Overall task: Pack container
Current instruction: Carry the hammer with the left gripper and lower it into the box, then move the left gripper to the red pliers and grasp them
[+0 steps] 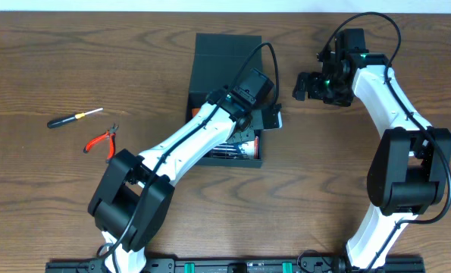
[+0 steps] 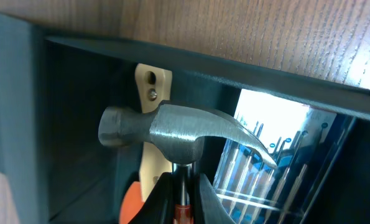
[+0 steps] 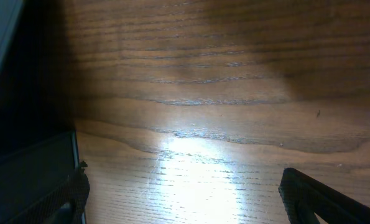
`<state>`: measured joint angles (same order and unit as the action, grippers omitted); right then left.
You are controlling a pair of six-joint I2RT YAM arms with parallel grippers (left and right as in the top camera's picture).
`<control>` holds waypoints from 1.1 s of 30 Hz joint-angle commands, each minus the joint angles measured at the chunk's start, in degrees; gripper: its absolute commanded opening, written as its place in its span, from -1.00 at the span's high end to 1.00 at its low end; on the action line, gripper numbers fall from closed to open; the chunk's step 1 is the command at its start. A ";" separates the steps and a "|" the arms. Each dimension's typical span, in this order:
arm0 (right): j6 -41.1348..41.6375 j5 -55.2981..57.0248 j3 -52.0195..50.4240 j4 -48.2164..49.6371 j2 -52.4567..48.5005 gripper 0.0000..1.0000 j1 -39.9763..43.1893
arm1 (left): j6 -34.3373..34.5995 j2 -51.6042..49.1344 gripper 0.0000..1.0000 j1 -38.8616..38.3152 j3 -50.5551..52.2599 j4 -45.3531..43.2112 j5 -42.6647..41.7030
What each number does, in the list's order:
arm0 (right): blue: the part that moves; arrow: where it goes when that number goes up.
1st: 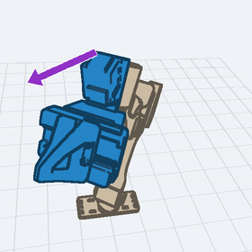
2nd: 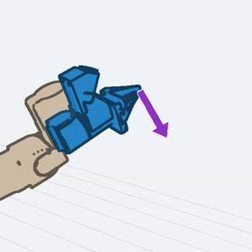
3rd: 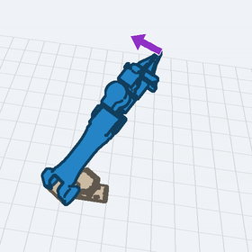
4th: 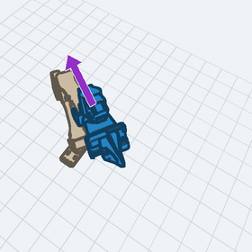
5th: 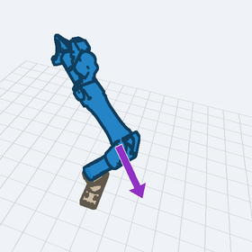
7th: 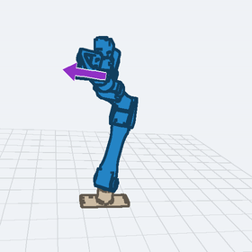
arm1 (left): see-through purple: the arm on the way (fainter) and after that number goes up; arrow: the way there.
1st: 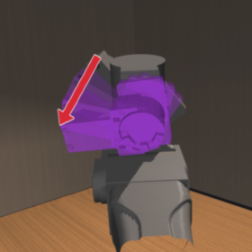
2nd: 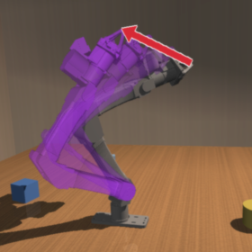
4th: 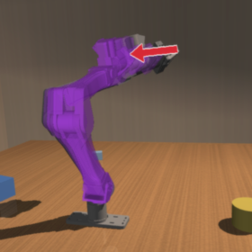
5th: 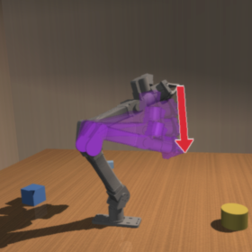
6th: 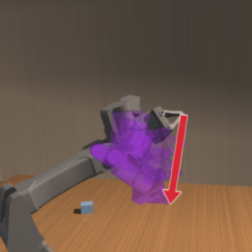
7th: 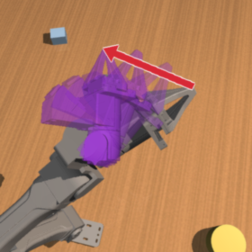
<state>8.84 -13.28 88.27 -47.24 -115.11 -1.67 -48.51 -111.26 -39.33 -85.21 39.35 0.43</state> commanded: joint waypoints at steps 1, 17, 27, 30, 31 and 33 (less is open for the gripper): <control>0.96 -0.04 -0.07 0.09 0.02 -0.97 0.20 | 3.69 -1.25 0.89 0.09 -0.26 0.00 0.26; 0.96 -0.04 -0.07 0.09 0.02 -0.98 0.20 | 16.79 4.72 0.49 0.15 -3.58 1.05 6.12; 0.96 -0.04 -0.07 0.09 0.02 -0.98 0.20 | 21.77 18.58 0.01 13.25 -5.35 7.89 21.70; 0.96 -0.04 -0.07 0.09 0.02 -0.99 0.20 | 30.25 18.38 -0.11 22.45 -5.01 12.52 19.76; 0.96 -0.04 -0.07 0.09 0.02 -0.98 0.20 | 30.93 17.94 -0.12 26.10 -4.70 14.29 16.65; 0.96 -0.04 -0.07 0.09 0.02 -0.99 0.20 | 30.80 16.24 -0.12 32.96 -4.20 17.31 10.21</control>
<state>8.99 -13.28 88.27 -47.24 -115.11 -1.67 -23.05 -91.88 -13.67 -90.91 54.17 17.43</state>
